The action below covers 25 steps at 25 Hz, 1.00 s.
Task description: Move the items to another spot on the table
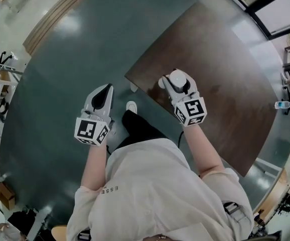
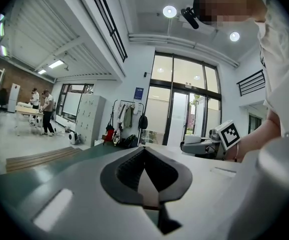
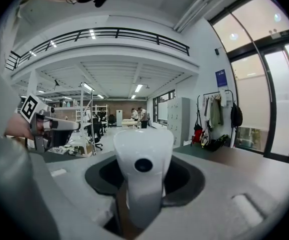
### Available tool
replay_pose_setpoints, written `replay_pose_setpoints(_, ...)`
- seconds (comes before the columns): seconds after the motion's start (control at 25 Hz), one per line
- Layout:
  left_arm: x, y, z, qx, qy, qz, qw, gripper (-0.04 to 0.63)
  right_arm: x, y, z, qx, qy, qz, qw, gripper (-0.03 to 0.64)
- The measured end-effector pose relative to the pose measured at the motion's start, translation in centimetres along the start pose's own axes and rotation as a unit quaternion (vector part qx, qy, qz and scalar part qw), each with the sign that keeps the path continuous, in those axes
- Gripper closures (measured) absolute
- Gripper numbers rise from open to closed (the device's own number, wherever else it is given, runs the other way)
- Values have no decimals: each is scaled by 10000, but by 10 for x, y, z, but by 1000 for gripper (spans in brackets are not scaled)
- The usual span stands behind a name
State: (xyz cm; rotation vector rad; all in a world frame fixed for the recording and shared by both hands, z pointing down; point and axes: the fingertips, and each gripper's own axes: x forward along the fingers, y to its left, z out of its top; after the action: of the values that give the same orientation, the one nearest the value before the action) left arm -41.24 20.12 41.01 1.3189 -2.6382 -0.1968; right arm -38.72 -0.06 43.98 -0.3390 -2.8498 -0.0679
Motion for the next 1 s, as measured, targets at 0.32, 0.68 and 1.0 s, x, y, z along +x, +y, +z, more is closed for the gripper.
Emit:
replay_pose_setpoints(0.32,53,40,12,50,139,-167,9998,581,67,-36,-10,171,132,-244,9995,439)
replay_pose_setpoints(0.68,105,71,12,127,318,-335,9989,581,114,-67,-23,25,118,-411,9991,439)
replay_pose_setpoints(1.0,129,78,13,169,398,-644,9970,581,123,-69,-27,295,61,-625,9976,439)
